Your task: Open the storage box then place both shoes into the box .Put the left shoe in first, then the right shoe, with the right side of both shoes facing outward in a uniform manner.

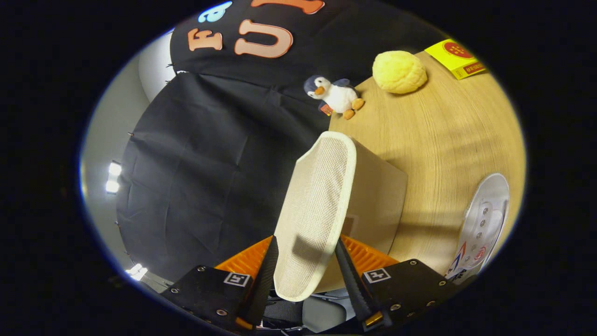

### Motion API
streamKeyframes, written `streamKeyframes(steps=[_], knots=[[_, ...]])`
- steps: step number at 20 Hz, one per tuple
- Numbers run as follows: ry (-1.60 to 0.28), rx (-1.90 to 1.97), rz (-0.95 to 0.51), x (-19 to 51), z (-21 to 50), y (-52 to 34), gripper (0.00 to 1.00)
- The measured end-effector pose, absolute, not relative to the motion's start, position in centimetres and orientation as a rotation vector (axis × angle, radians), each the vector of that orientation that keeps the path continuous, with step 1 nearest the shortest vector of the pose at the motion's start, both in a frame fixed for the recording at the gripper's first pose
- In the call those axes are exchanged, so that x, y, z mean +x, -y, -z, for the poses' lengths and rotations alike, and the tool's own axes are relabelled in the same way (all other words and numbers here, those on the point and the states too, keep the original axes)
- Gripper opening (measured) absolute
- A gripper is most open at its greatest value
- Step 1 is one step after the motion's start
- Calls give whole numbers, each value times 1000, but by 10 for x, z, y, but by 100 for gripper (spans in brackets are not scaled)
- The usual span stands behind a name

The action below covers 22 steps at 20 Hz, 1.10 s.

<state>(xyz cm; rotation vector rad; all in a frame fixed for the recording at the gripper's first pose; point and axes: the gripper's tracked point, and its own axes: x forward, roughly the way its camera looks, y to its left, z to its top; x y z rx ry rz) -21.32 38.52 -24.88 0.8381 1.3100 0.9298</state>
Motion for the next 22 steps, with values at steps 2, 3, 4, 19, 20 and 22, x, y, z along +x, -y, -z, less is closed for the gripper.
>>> streamKeyframes(steps=[2,3,4,19,20,22], knots=[[-1246,844,-978,-206,217,-394,67],[-1213,836,-986,-201,206,-401,59],[-1184,828,-995,-196,196,-410,50],[-1084,719,-1143,-196,123,-582,23],[-1088,709,-1155,-200,123,-597,23],[-1091,678,-1158,-204,128,-628,23]])
